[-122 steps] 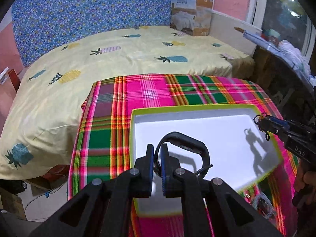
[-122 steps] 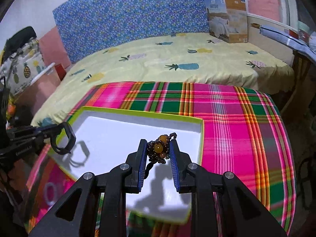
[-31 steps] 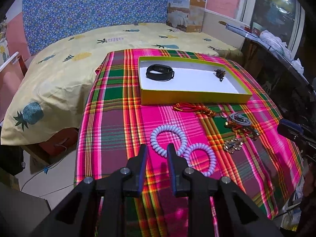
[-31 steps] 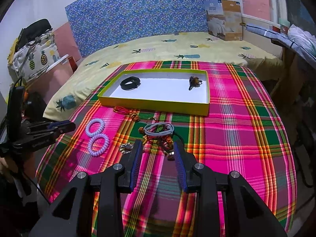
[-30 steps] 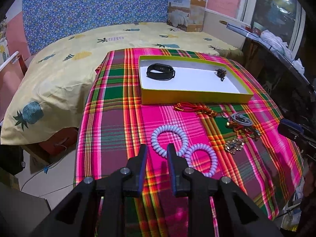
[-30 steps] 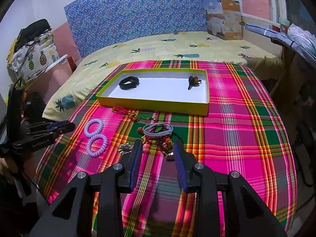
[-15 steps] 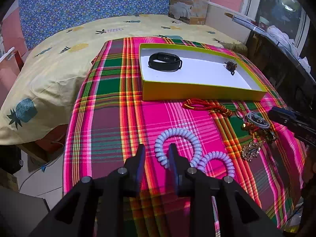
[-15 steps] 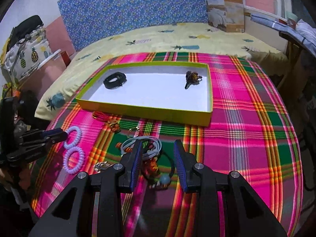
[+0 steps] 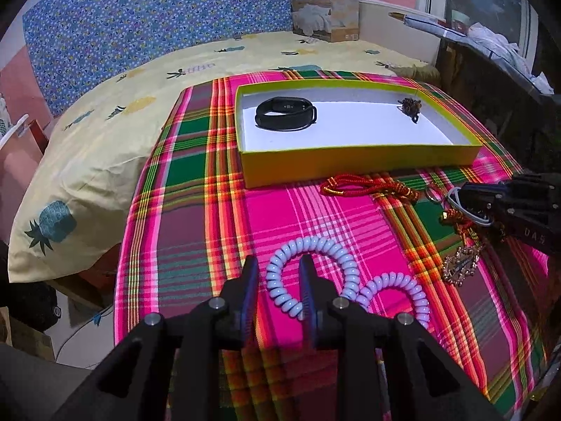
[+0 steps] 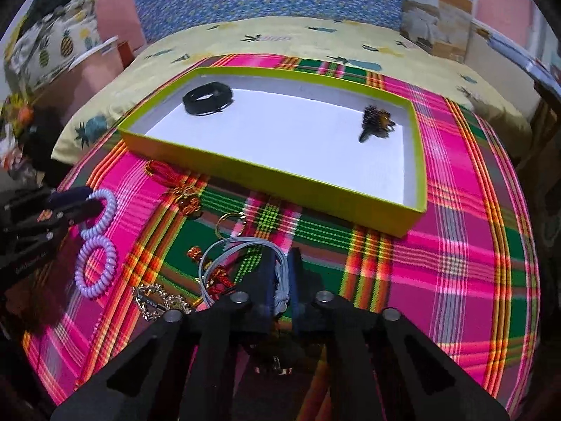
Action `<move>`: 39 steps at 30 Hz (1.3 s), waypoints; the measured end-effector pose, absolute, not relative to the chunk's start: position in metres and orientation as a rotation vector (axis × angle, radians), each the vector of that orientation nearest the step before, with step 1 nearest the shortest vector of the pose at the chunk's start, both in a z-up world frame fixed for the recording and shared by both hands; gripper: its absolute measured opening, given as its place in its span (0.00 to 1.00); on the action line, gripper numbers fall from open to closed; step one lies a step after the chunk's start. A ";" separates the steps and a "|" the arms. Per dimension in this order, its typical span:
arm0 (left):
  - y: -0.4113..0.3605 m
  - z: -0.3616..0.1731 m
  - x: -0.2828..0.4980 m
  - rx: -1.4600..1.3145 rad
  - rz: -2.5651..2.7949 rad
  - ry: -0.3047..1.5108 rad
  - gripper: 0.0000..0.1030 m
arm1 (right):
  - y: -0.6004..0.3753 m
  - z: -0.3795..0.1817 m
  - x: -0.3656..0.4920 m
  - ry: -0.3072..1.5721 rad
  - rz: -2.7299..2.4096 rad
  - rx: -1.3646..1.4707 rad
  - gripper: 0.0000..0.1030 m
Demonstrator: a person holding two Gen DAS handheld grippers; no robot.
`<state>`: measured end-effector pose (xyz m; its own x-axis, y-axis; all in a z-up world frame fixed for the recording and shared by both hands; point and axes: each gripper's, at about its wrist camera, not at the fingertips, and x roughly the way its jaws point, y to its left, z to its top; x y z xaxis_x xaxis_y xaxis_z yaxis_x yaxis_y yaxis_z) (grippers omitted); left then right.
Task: Organize jewelry
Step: 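Grasp the white coiled hair tie with the left tool while the right tool grasps the white cable, then carry both items into the box and open the right tool on the white cable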
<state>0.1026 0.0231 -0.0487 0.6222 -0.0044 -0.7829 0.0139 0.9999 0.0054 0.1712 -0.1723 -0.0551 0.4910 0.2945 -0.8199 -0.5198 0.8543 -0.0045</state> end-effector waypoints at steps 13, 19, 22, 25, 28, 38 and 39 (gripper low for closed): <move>0.030 -0.047 0.098 -0.051 -0.043 0.901 0.09 | -0.190 -0.029 0.154 0.858 0.491 -0.163 0.04; 0.032 -0.038 0.089 -0.067 -0.040 0.882 0.09 | -0.195 -0.015 0.144 0.823 0.498 -0.114 0.04; 0.033 -0.031 0.084 -0.073 -0.040 0.868 0.09 | -0.199 -0.007 0.140 0.805 0.497 -0.088 0.04; 0.034 -0.023 0.079 -0.078 -0.040 0.853 0.09 | -0.201 -0.001 0.133 0.789 0.491 -0.081 0.04; 0.033 -0.012 0.073 -0.081 -0.043 0.831 0.09 | -0.203 0.005 0.128 0.774 0.490 -0.074 0.04; 0.028 0.016 0.056 -0.075 -0.054 0.765 0.09 | -0.205 0.022 0.111 0.732 0.496 -0.064 0.04; 0.027 0.018 0.056 -0.074 -0.054 0.761 0.09 | -0.205 0.023 0.109 0.728 0.497 -0.064 0.04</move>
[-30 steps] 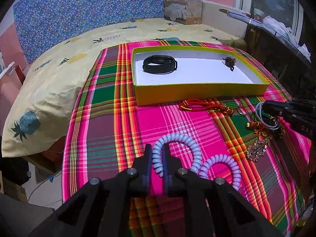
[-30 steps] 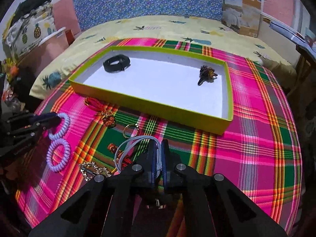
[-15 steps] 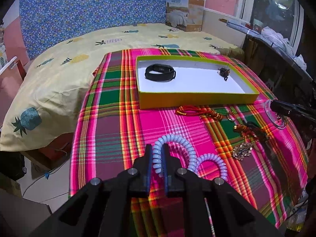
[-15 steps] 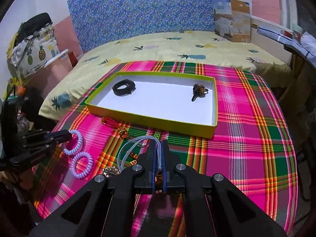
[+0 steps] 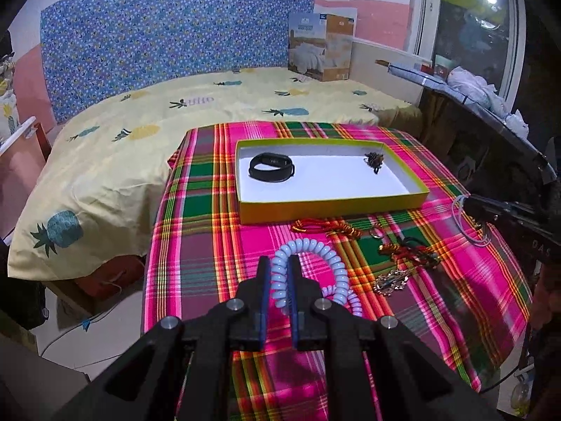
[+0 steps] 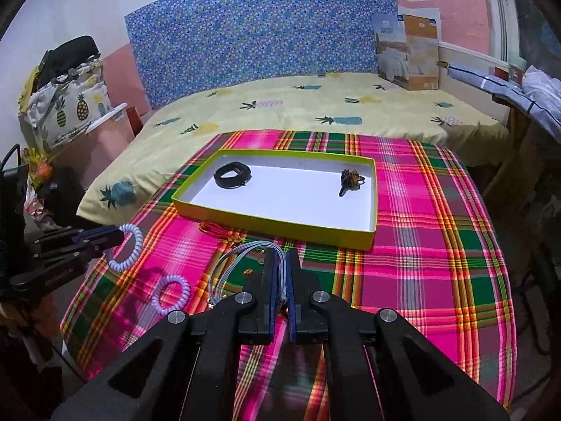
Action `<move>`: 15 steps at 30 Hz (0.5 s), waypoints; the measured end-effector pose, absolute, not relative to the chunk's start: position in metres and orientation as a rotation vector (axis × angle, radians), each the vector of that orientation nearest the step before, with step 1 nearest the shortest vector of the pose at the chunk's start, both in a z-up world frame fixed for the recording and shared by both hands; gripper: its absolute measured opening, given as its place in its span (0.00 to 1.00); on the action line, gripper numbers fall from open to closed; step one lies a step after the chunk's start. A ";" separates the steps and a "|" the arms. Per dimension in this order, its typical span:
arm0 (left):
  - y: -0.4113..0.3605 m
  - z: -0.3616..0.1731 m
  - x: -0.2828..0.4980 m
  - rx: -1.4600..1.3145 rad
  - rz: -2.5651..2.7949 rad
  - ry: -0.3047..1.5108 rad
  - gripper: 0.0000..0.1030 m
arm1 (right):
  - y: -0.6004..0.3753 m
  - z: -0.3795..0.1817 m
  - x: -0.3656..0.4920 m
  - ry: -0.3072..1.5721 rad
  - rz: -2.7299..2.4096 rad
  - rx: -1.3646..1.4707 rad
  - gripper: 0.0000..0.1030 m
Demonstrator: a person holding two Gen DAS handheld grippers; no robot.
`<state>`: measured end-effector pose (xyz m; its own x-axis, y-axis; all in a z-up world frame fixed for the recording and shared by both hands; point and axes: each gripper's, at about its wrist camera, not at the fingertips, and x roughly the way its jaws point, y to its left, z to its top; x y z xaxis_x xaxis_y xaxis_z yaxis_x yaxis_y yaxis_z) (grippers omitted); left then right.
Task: Organize jewelry
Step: 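Carry both items into the box and open the right tool on the white cable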
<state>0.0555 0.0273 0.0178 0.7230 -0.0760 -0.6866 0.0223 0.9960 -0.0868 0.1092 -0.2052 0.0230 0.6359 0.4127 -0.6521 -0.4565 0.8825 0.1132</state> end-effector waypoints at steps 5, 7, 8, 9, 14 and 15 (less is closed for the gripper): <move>0.026 0.024 0.052 -0.072 -0.061 0.747 0.09 | -0.205 0.028 0.104 0.716 0.501 -0.064 0.04; 0.025 0.026 0.051 -0.072 -0.065 0.743 0.09 | -0.205 0.029 0.103 0.712 0.501 -0.064 0.04; 0.025 0.026 0.051 -0.073 -0.067 0.741 0.09 | -0.205 0.030 0.103 0.710 0.501 -0.063 0.04; 0.025 0.027 0.052 -0.075 -0.070 0.741 0.09 | -0.205 0.030 0.103 0.709 0.501 -0.063 0.04; 0.024 0.031 0.055 -0.083 -0.083 0.735 0.09 | -0.206 0.033 0.108 0.707 0.505 -0.048 0.04; 0.024 0.032 0.056 -0.085 -0.085 0.735 0.09 | -0.206 0.033 0.109 0.707 0.506 -0.044 0.04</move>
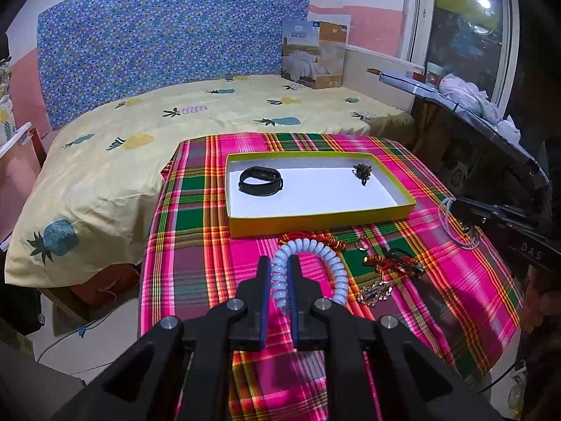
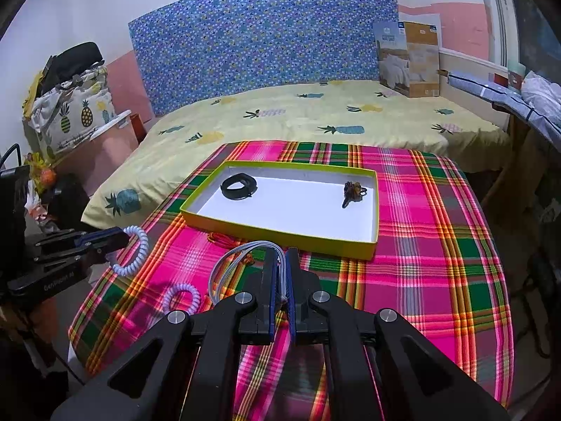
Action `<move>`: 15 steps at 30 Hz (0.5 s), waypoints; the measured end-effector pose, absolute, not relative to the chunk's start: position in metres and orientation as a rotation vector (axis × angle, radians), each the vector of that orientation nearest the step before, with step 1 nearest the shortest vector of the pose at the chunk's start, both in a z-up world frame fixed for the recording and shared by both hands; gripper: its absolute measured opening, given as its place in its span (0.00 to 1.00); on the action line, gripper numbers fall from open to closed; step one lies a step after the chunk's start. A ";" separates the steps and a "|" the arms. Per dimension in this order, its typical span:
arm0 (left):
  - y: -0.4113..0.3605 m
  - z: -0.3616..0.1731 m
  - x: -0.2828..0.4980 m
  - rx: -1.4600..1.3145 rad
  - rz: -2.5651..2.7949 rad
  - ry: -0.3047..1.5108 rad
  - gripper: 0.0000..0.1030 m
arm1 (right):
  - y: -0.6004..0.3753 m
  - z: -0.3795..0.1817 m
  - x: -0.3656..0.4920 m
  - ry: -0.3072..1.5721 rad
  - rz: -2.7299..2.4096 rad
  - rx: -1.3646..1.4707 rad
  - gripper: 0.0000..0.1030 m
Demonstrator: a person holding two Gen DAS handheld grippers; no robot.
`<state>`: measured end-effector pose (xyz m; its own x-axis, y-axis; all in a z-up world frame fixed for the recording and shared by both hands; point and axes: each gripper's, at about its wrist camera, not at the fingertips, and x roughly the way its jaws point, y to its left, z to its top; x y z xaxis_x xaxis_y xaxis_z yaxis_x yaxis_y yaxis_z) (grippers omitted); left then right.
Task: Organize jewelry
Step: 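Carry both items into the box and open the right tool on the white cable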
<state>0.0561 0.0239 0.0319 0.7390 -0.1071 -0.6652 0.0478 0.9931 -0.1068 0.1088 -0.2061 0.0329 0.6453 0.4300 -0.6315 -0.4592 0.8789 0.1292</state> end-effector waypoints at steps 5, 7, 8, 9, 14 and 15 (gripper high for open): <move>0.022 0.034 0.066 -0.087 -0.095 0.734 0.09 | -0.207 0.032 0.119 0.714 0.510 -0.024 0.04; 0.023 0.034 0.072 -0.092 -0.098 0.734 0.09 | -0.207 0.032 0.124 0.716 0.509 -0.021 0.04; 0.023 0.033 0.075 -0.094 -0.099 0.735 0.09 | -0.208 0.031 0.127 0.719 0.509 -0.018 0.04; 0.023 0.033 0.078 -0.095 -0.099 0.737 0.09 | -0.208 0.031 0.130 0.721 0.508 -0.016 0.04; 0.025 0.030 0.097 -0.092 -0.100 0.744 0.09 | -0.207 0.027 0.149 0.733 0.498 -0.017 0.04; 0.025 0.030 0.101 -0.091 -0.100 0.746 0.09 | -0.207 0.026 0.152 0.735 0.497 -0.017 0.04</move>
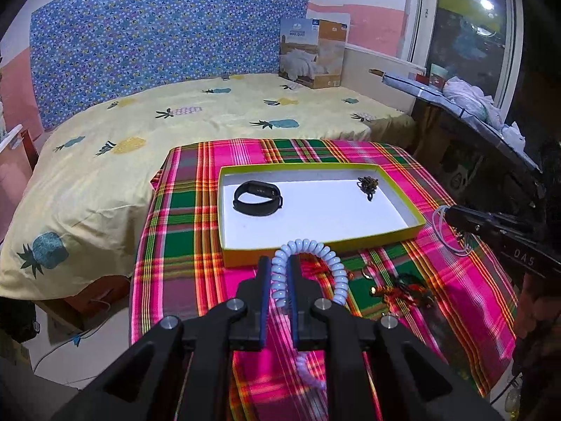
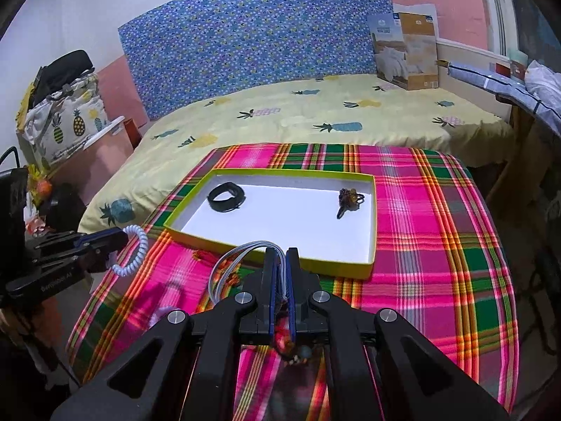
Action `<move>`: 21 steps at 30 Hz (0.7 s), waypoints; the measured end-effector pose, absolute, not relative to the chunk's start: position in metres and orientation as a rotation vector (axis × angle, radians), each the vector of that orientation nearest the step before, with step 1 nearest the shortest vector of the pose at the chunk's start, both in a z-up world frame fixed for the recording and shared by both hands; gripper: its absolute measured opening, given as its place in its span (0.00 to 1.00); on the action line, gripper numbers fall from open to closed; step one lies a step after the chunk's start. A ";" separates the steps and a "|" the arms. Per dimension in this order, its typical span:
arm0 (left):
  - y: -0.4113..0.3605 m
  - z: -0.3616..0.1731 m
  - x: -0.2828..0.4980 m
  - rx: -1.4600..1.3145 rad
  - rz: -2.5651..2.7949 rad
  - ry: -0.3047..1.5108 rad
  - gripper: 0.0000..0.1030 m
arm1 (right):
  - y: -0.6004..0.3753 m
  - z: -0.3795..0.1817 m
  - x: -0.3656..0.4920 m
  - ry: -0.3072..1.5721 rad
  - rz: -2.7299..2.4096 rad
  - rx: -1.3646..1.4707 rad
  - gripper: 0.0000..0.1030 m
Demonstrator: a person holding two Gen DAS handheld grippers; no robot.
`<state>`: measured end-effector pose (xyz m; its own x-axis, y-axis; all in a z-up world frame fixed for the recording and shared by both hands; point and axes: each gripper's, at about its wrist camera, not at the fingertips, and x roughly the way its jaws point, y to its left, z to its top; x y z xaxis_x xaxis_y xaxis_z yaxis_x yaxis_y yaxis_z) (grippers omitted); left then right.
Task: Organize jewelry
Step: 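Carry both items into the box and open the right tool on the white cable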
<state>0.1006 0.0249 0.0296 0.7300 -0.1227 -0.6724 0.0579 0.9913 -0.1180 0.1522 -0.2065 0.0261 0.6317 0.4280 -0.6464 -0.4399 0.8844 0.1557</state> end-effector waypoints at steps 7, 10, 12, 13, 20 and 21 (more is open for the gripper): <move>0.031 0.021 0.135 -0.090 -0.088 0.769 0.09 | -0.207 0.014 0.184 0.766 0.489 0.001 0.04; 0.033 0.017 0.149 -0.088 -0.084 0.776 0.09 | -0.207 0.010 0.197 0.775 0.481 0.003 0.04; 0.034 0.013 0.159 -0.088 -0.084 0.782 0.09 | -0.208 0.007 0.209 0.782 0.471 0.005 0.04; 0.034 0.011 0.163 -0.088 -0.083 0.784 0.09 | -0.208 0.005 0.213 0.786 0.467 0.006 0.04; 0.039 -0.003 0.189 -0.097 -0.082 0.813 0.09 | -0.208 -0.011 0.248 0.820 0.433 -0.013 0.04; 0.040 -0.005 0.192 -0.097 -0.081 0.819 0.09 | -0.207 -0.014 0.253 0.829 0.428 -0.020 0.04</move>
<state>0.1923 0.0395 -0.0052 0.6804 -0.1092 -0.7246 0.0344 0.9925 -0.1173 0.2530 -0.2074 -0.0145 0.5955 0.3606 -0.7179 -0.3758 0.9148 0.1478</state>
